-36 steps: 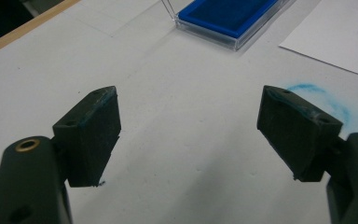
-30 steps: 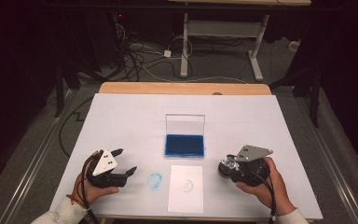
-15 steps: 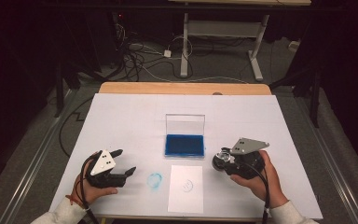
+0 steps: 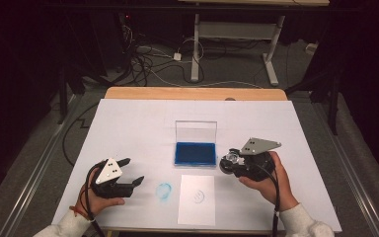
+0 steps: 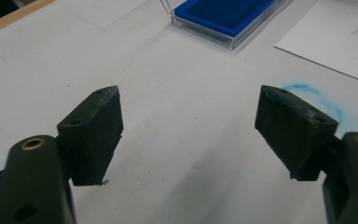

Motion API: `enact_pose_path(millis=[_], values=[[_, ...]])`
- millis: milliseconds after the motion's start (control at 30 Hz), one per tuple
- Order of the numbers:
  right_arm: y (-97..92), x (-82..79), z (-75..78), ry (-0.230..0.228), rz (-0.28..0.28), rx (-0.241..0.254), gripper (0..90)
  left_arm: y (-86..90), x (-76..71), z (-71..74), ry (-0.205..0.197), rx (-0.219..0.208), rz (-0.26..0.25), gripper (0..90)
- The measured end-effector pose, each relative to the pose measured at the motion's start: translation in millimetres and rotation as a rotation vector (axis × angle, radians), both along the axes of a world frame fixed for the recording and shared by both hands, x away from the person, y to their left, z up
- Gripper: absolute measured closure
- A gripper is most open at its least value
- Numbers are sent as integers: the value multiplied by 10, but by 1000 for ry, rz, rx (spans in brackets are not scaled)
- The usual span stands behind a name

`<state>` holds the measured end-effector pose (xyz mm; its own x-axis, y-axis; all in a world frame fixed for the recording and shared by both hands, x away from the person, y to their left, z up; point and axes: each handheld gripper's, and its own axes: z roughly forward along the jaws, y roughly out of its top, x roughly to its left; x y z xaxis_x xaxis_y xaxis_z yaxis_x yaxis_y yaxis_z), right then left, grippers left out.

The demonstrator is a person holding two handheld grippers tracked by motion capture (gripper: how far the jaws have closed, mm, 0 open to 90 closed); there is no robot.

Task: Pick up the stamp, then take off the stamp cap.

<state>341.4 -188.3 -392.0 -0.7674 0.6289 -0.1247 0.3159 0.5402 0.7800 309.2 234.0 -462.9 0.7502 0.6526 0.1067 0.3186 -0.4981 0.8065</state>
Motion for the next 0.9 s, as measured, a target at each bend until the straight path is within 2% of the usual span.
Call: enact_pose_path(millis=[33, 300, 400, 433, 500, 567, 700, 833, 900], values=[[8, 21, 7, -2, -1, 6, 566, -13, 20, -5, 13, -5, -12, 196], [128, 224, 39, -1, -2, 56, 567, -244, 207, 5, -4, 38, -43, 172], [196, 296, 58, -8, 1, 68, 566, -359, 280, -3, 2, 50, -67, 175], [220, 311, 66, -6, -1, 77, 566, -434, 264, -29, 34, -18, -45, 175], [271, 337, 89, -6, 5, 99, 566, -472, 312, 5, 3, 31, -74, 176], [332, 350, 117, -11, 14, 110, 566, -523, 340, 40, -17, 49, -91, 176], [446, 362, 167, -24, 43, 130, 566, -656, 361, 112, -41, 29, -118, 183], [558, 340, 173, -15, 67, 149, 566, -847, 375, 167, -54, 28, -158, 189], [606, 332, 153, -5, 81, 169, 566, -946, 379, 193, -80, 30, -166, 191]])
